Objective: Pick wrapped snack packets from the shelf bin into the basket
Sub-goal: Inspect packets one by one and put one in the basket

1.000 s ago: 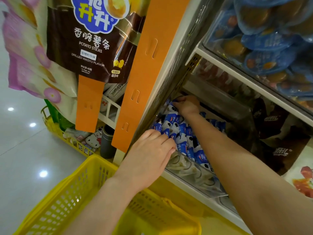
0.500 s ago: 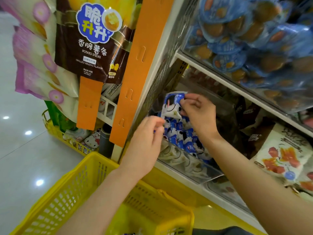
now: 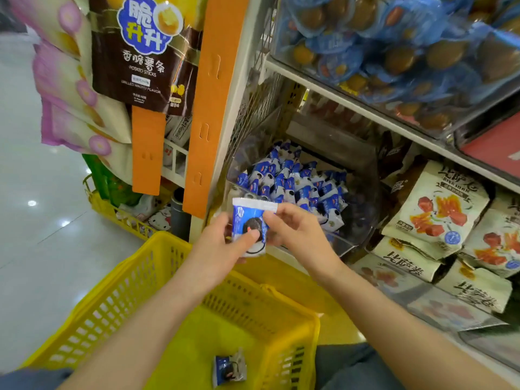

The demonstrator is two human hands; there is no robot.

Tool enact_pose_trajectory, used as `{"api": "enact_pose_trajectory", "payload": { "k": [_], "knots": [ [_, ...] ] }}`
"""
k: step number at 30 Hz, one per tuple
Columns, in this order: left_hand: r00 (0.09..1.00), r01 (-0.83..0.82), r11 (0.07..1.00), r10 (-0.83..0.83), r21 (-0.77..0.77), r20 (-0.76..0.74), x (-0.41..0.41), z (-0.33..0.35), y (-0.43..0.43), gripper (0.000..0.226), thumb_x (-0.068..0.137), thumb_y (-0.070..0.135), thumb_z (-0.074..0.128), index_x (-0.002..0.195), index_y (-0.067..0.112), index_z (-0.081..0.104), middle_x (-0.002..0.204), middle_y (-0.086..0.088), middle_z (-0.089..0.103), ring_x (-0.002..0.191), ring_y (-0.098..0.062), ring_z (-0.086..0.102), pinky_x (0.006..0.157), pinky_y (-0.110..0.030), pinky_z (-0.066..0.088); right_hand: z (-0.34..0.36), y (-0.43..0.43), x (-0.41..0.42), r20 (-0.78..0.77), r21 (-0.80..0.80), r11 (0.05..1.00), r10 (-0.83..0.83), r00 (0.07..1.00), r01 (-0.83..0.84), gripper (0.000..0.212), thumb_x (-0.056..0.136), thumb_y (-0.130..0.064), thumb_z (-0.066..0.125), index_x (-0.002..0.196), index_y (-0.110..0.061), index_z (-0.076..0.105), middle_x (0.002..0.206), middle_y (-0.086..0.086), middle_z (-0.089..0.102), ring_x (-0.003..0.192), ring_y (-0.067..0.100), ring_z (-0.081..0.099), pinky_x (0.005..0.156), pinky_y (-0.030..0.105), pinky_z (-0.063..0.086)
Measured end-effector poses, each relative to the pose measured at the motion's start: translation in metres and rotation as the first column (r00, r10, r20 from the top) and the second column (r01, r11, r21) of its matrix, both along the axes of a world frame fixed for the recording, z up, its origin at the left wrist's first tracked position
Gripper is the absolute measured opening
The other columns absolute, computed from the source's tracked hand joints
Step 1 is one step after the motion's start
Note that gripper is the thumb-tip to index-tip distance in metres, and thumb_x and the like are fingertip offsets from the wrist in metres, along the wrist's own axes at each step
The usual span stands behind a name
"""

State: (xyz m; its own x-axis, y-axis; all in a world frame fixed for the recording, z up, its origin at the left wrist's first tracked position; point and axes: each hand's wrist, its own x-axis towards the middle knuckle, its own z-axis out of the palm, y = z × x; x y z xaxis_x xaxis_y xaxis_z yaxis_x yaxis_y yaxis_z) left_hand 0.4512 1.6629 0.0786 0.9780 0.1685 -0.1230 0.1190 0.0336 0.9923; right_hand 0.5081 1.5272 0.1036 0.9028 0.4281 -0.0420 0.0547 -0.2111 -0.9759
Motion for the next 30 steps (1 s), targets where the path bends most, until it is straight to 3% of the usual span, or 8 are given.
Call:
{"api": "enact_pose_trajectory", "payload": {
  "k": [5,10,15,17,20,23,27,30],
  "knots": [
    [0.999,-0.031,0.999,0.031,0.026,0.02,-0.011,-0.018,-0.002,0.022,0.086,0.015,0.062,0.095,0.033,0.054,0.098,0.007,0.066,0.086,-0.003,0.065,0.074,-0.022,0.053,-0.025,0.0,-0.011,-0.006,-0.05,0.999,-0.01,1.0,0.009,0.017,0.09,-0.007,0.056,0.092,0.01,0.056,0.087,0.028,0.06,0.076,0.018,0.059,0.066,0.028,0.054],
    [0.994,-0.106,0.993,0.106,-0.046,0.001,-0.015,-0.028,-0.004,0.013,0.093,0.021,0.051,0.089,0.027,0.062,0.092,-0.001,0.07,0.085,-0.011,0.067,0.075,-0.027,0.052,-0.039,0.002,-0.017,-0.05,-0.026,0.996,0.079,0.996,-0.08,0.015,0.091,-0.006,0.055,0.079,-0.015,0.057,0.084,0.013,0.059,0.073,0.014,0.058,0.066,0.026,0.053],
    [0.989,-0.145,0.986,0.146,0.081,-0.004,-0.017,-0.039,-0.004,0.017,0.092,0.021,0.053,0.077,0.025,0.061,0.074,0.002,0.068,0.07,-0.008,0.064,0.062,-0.024,0.05,-0.05,0.006,-0.023,0.03,-0.104,0.994,0.047,0.998,-0.044,0.016,0.09,-0.015,0.057,0.074,-0.018,0.055,0.076,0.014,0.06,0.07,0.018,0.055,0.062,0.031,0.049],
    [0.99,-0.137,0.985,0.139,0.102,-0.011,-0.016,-0.042,-0.005,0.017,0.092,0.023,0.052,0.078,0.025,0.062,0.073,0.001,0.068,0.069,-0.008,0.066,0.06,-0.024,0.051,-0.052,0.006,-0.025,0.094,-0.14,0.99,0.033,0.995,-0.019,0.013,0.089,-0.018,0.06,0.076,-0.017,0.057,0.077,0.014,0.064,0.069,0.02,0.057,0.063,0.035,0.048],
    [0.991,-0.123,0.989,0.126,0.083,-0.037,-0.017,-0.043,-0.007,0.024,0.093,0.025,0.05,0.073,0.024,0.062,0.067,0.0,0.068,0.063,-0.007,0.066,0.049,-0.017,0.049,-0.053,0.002,-0.028,0.317,-0.249,0.968,0.07,0.946,0.012,0.005,0.087,-0.021,0.063,0.082,-0.018,0.062,0.079,-0.004,0.061,0.071,0.004,0.055,0.059,0.015,0.042],
    [0.987,-0.116,0.993,0.111,-0.034,-0.12,-0.018,-0.042,-0.009,0.026,0.093,0.026,0.051,0.069,0.023,0.061,0.064,0.001,0.068,0.059,-0.008,0.066,0.045,-0.015,0.047,-0.053,-0.002,-0.029,0.517,-0.35,0.936,0.154,0.842,0.044,0.004,0.087,-0.019,0.063,0.085,-0.015,0.064,0.082,-0.007,0.056,0.075,0.004,0.053,0.062,0.019,0.045],
    [0.982,-0.099,0.989,0.078,-0.114,-0.175,-0.017,-0.041,-0.011,0.022,0.093,0.029,0.051,0.077,0.022,0.064,0.069,0.003,0.071,0.062,-0.006,0.068,0.048,-0.016,0.049,-0.057,-0.005,-0.028,0.58,-0.385,0.92,0.175,0.796,0.078,0.005,0.088,-0.021,0.062,0.088,-0.017,0.063,0.084,-0.009,0.056,0.075,0.004,0.053,0.06,0.019,0.045],
    [0.98,-0.057,0.99,0.03,-0.129,-0.199,-0.017,-0.042,-0.012,0.017,0.089,0.031,0.056,0.098,0.019,0.064,0.089,-0.003,0.073,0.079,-0.013,0.07,0.067,-0.026,0.057,-0.062,-0.004,-0.027,0.421,-0.254,0.961,0.012,0.907,0.105,0.004,0.09,-0.021,0.058,0.087,-0.019,0.059,0.079,-0.008,0.06,0.072,0.004,0.058,0.056,0.014,0.046]
  ]
}}
